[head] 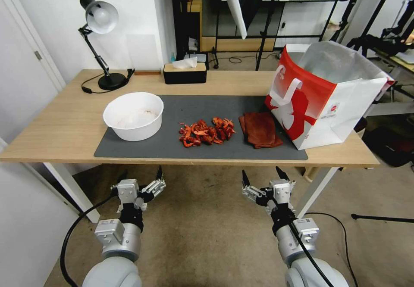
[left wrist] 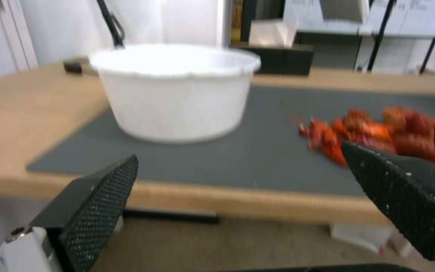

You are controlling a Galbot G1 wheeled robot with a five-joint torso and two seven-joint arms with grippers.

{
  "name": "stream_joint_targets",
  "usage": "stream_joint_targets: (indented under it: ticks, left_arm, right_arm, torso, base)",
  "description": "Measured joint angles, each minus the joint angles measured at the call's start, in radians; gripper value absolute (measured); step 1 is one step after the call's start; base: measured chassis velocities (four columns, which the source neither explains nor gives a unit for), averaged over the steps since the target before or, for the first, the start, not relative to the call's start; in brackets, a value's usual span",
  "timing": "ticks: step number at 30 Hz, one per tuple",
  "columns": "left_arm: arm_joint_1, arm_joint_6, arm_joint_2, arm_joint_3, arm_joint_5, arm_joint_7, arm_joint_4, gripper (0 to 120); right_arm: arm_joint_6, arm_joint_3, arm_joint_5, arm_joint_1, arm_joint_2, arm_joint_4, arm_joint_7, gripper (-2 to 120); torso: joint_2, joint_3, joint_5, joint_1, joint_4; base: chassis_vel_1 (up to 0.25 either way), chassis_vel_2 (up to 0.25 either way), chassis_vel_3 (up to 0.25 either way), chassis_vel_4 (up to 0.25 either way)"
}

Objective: Sweep shrimp from table into container with towel, then put container into takeout bag.

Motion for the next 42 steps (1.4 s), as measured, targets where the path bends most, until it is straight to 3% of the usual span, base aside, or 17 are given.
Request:
stream_joint_targets:
  ticks: [7,11,14,16,19,20,22,23,26,27,30,31,34,35,38,39,42]
  left_arm:
    - [-0.061,-0.027,0.031,-0.046,-0.040,0.052,0.016,100]
    - [-0.123,-0.062,0.079,-0.078,-0.097,0.113,0.059,100]
    - [-0.191,-0.089,0.142,-0.126,-0.173,0.161,0.119,100]
    - [-0.217,-0.094,0.161,-0.136,-0.190,0.176,0.138,100]
    - [-0.301,-0.092,0.236,-0.143,-0.240,0.214,0.194,100]
    - [-0.301,-0.092,0.236,-0.143,-0.240,0.214,0.194,100]
    - [-0.363,-0.086,0.295,-0.133,-0.262,0.249,0.242,100]
    - [-0.363,-0.086,0.295,-0.133,-0.262,0.249,0.242,100]
    - [-0.470,-0.082,0.402,-0.110,-0.293,0.341,0.330,100]
    - [-0.470,-0.082,0.402,-0.110,-0.293,0.341,0.330,100]
    - [-0.550,-0.076,0.501,-0.102,-0.299,0.479,0.413,100]
    - [-0.550,-0.076,0.501,-0.102,-0.299,0.479,0.413,100]
    - [-0.597,-0.056,0.571,-0.100,-0.309,0.604,0.459,100]
    - [-0.597,-0.056,0.571,-0.100,-0.309,0.604,0.459,100]
    - [-0.639,-0.040,0.626,-0.096,-0.305,0.779,0.486,100]
    - [-0.639,-0.040,0.626,-0.096,-0.305,0.779,0.486,100]
    - [-0.704,-0.052,0.663,-0.067,-0.268,0.944,0.531,100]
  right_arm:
    - [0.000,0.009,0.008,0.001,-0.007,0.008,0.000,100]
    - [0.000,0.005,0.008,0.004,-0.012,0.005,-0.001,100]
    - [-0.007,-0.009,0.013,0.025,-0.023,-0.011,-0.006,100]
    - [-0.008,-0.011,0.013,0.028,-0.026,-0.018,-0.008,100]
    - [-0.008,-0.012,0.013,0.028,-0.030,-0.026,-0.011,100]
    - [-0.008,-0.012,0.013,0.028,-0.030,-0.026,-0.011,100]
    - [-0.008,-0.008,0.011,0.026,-0.031,-0.026,-0.012,100]
    - [-0.008,-0.008,0.011,0.026,-0.031,-0.026,-0.012,100]
    - [-0.007,-0.004,0.005,0.026,-0.030,-0.030,-0.013,100]
    - [-0.007,-0.004,0.005,0.026,-0.030,-0.030,-0.013,100]
    - [0.000,-0.007,-0.011,0.031,-0.031,-0.047,-0.013,100]
    - [0.000,-0.007,-0.011,0.031,-0.031,-0.047,-0.013,100]
    - [0.006,-0.010,-0.012,0.034,-0.034,-0.056,-0.019,100]
    - [0.006,-0.010,-0.012,0.034,-0.034,-0.056,-0.019,100]
    - [0.008,-0.004,-0.010,0.035,-0.040,-0.057,-0.021,100]
    - [0.008,-0.004,-0.010,0.035,-0.040,-0.057,-0.021,100]
    - [0.009,-0.003,-0.010,0.036,-0.043,-0.059,-0.022,100]
  torso:
    - [0.000,0.000,-0.0001,0.000,0.0001]
    - [0.000,0.000,-0.0003,0.000,-0.0003]
    - [0.000,0.000,0.0000,0.000,0.0002]
    - [0.000,0.000,-0.0002,0.000,0.0004]
    - [0.000,0.000,-0.0002,0.000,-0.0002]
    - [0.000,0.000,-0.0002,0.000,-0.0002]
    - [0.000,0.000,-0.0004,0.000,0.0000]
    - [0.000,0.000,-0.0004,0.000,0.0000]
    - [0.000,0.000,-0.0004,0.000,-0.0001]
    - [0.000,0.000,-0.0004,0.000,-0.0001]
    - [0.000,0.000,-0.0003,0.000,-0.0006]
    - [0.000,0.000,-0.0003,0.000,-0.0006]
    - [0.000,0.000,-0.0002,0.000,0.0004]
    - [0.000,0.000,-0.0002,0.000,0.0004]
    - [0.000,0.000,-0.0002,0.000,-0.0001]
    - [0.000,0.000,-0.0002,0.000,-0.0001]
    - [0.000,0.000,-0.0003,0.000,0.0001]
  base:
    - [0.000,0.000,0.000,0.000]
    - [0.000,0.000,0.000,0.000]
    - [0.000,0.000,0.000,0.000]
    - [0.000,0.000,0.000,0.000]
    - [0.000,0.000,0.000,0.000]
    - [0.000,0.000,0.000,0.000]
    - [0.000,0.000,0.000,0.000]
    - [0.000,0.000,0.000,0.000]
    - [0.000,0.000,0.000,0.000]
    - [0.000,0.000,0.000,0.000]
    - [0.000,0.000,0.000,0.000]
    - [0.000,0.000,0.000,0.000]
    - [0.000,0.000,0.000,0.000]
    - [0.000,0.000,0.000,0.000]
    - [0.000,0.000,0.000,0.000]
    - [0.000,0.000,0.000,0.000]
    - [0.000,0.000,0.000,0.000]
